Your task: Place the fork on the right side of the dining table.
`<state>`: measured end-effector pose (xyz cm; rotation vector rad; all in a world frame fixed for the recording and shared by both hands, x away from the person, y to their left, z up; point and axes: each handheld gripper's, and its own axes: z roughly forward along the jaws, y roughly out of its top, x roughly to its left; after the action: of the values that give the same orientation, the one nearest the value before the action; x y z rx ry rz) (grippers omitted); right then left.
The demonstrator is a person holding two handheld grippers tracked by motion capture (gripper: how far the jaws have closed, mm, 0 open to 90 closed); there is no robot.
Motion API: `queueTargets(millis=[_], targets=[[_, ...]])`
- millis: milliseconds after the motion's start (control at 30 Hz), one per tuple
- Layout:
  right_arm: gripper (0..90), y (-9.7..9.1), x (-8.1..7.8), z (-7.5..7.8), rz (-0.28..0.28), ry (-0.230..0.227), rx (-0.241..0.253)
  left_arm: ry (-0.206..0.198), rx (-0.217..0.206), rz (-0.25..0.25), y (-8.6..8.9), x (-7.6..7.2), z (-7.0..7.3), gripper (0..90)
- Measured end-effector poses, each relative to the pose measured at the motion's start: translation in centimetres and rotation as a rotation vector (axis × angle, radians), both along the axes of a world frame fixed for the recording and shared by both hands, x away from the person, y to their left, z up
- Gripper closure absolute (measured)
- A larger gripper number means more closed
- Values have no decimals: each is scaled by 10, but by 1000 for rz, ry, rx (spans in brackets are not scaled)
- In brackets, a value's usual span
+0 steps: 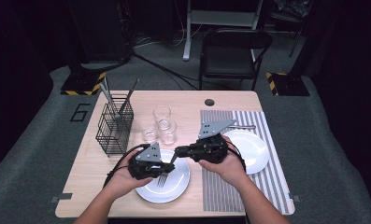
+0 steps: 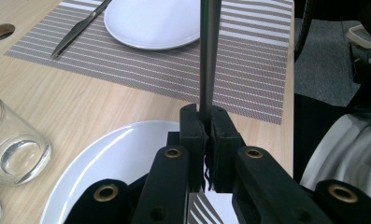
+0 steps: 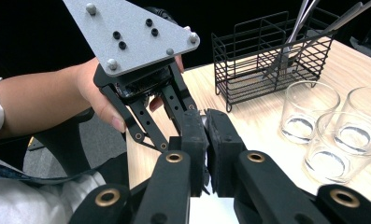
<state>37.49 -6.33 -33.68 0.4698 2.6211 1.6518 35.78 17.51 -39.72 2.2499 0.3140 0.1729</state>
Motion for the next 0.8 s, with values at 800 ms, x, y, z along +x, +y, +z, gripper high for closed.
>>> queueTargets(millis=[800], targets=[[863,4,2,-3,15,23,-11,3,13,-7,2,1,0,861]])
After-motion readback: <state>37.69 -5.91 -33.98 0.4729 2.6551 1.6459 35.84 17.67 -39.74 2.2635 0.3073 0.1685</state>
